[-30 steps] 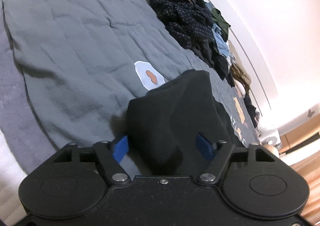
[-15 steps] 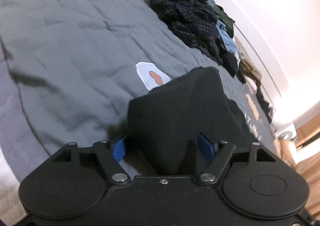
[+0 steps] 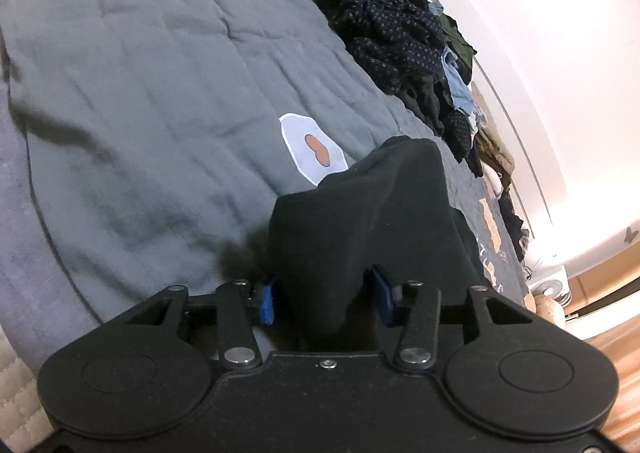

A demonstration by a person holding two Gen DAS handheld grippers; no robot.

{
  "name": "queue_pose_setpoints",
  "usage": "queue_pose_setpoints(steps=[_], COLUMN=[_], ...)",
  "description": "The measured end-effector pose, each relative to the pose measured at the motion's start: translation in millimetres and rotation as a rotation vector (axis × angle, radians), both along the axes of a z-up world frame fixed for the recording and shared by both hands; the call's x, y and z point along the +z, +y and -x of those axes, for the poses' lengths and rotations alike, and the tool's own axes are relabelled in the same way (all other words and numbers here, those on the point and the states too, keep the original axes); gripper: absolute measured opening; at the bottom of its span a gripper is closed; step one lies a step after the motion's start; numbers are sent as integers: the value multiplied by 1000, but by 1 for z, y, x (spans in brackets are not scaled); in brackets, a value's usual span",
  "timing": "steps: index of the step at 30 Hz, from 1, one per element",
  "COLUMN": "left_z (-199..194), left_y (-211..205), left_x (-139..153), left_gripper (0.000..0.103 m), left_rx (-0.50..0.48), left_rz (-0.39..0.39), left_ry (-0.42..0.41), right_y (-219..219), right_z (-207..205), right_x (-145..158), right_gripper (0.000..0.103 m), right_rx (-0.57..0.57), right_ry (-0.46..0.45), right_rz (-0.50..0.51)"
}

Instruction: Fold clothes

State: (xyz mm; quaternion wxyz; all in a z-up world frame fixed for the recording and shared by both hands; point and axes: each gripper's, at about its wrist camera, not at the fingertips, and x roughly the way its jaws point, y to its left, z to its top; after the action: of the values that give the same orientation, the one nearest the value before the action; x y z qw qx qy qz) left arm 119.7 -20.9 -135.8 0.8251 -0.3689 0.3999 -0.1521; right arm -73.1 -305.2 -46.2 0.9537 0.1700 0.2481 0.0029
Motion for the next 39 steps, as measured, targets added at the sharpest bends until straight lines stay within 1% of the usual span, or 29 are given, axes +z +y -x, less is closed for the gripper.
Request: queue_pose_setpoints(steps=[1,2,3,4,6,7,8,9,11,14,16,17,19,21,22,23,26,29,35,39], left_z=[-1,-3,-3,-4,-4,-2,-1,-2,-2,-3,-4,-5,-7,-5,-4,-2,4,10,24,34], left_y=[0,0,-1,-3,-2,-2,-1,0,3,2,0,-1,-4,-6,-7,-9,-15,-22,-43,-69], left_x=[1,1,0,1,1,1,2,2,2,1,0,-1,-3,2,4,7,16,27,49,61], left_gripper=[61,73,77,77,73,64,58,56,49,46,46,52,54,52,48,44,36,29,23,20], left_rx=[-5,-15,-27,-34,-29,-20,-10,-5,4,3,2,1,-13,-13,-14,-15,-31,-69,-151,-239], left_rz=[17,43,58,49,47,43,38,47,58,34,16,8,5,-22,-36,-59,-122,-146,-207,-259], left_ry=[0,-4,-12,-20,-30,-31,-27,-23,-15,-17,-18,-18,-18,-36,-45,-62,-122,-198,-346,-439], right_y=[2,4,5,7,8,8,8,8,8,10,15,17,21,23,24,25,23,21,14,4], right_z=[0,0,0,0,0,1,2,3,6,11,13,14,15,15,15,15,16,18,22,27], right_x=[0,0,0,0,1,1,2,3,8,15,18,20,20,20,20,20,21,22,22,23], right_gripper=[95,95,95,95,95,95,95,95,95,95,95,95,95,95,95,95,95,95,95,95], right_rx=[8,13,17,21,25,26,28,32,52,89,112,123,140,150,153,155,156,150,131,108], right_ry=[1,1,2,3,4,2,0,-1,-9,-26,-40,-44,-45,-40,-37,-35,-33,-32,-29,-25], right_rz=[7,14,23,30,34,31,25,15,-11,-47,-39,-35,-30,-22,-16,-12,-8,-10,-22,-42])
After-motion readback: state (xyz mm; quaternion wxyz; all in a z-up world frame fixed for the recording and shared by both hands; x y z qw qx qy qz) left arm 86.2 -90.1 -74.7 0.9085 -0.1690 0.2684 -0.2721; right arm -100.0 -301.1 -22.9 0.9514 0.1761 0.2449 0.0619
